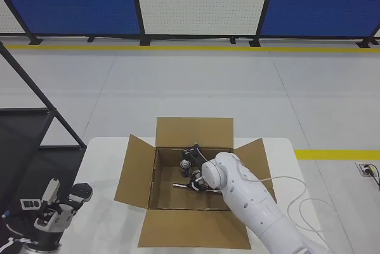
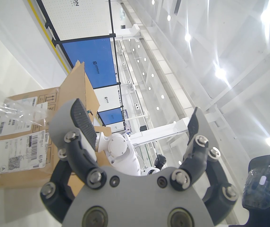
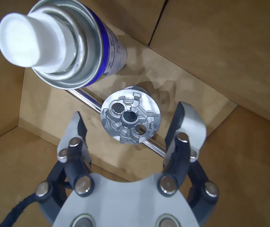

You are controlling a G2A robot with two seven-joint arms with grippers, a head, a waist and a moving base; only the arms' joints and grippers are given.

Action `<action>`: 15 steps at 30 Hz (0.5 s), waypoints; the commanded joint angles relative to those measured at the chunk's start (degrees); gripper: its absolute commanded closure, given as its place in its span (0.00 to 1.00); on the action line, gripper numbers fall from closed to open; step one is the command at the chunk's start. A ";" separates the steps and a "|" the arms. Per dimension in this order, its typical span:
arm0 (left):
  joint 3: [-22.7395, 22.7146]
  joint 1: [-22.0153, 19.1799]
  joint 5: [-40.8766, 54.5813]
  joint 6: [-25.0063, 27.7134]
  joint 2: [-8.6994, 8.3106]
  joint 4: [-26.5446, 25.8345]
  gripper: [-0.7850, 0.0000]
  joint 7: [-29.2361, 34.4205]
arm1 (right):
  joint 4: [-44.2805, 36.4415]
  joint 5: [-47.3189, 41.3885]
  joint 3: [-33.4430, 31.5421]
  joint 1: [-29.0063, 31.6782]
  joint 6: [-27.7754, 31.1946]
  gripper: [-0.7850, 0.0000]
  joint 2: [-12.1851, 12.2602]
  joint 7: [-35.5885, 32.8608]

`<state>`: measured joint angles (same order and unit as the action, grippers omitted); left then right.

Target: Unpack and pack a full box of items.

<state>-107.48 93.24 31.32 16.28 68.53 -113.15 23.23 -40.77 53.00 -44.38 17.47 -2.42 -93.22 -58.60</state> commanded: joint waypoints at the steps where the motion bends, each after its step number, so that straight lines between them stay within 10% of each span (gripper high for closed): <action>1: -0.04 -0.02 -0.07 0.03 0.02 0.01 0.00 -0.02 | 0.33 0.00 0.00 -0.09 0.10 0.73 -0.13 0.13; 8: 0.00 0.01 -0.19 0.12 0.11 0.05 0.00 0.00 | -0.04 0.83 -0.24 -0.10 -0.05 0.98 -0.34 1.00; 15: 0.35 0.04 -0.93 0.01 0.19 -0.10 0.00 -0.04 | -7.90 5.11 -1.48 1.91 -2.19 1.00 0.86 -1.04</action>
<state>-107.20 93.29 30.54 16.38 68.71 -113.21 23.18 -46.89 57.37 -45.59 18.89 -4.40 -92.64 -58.91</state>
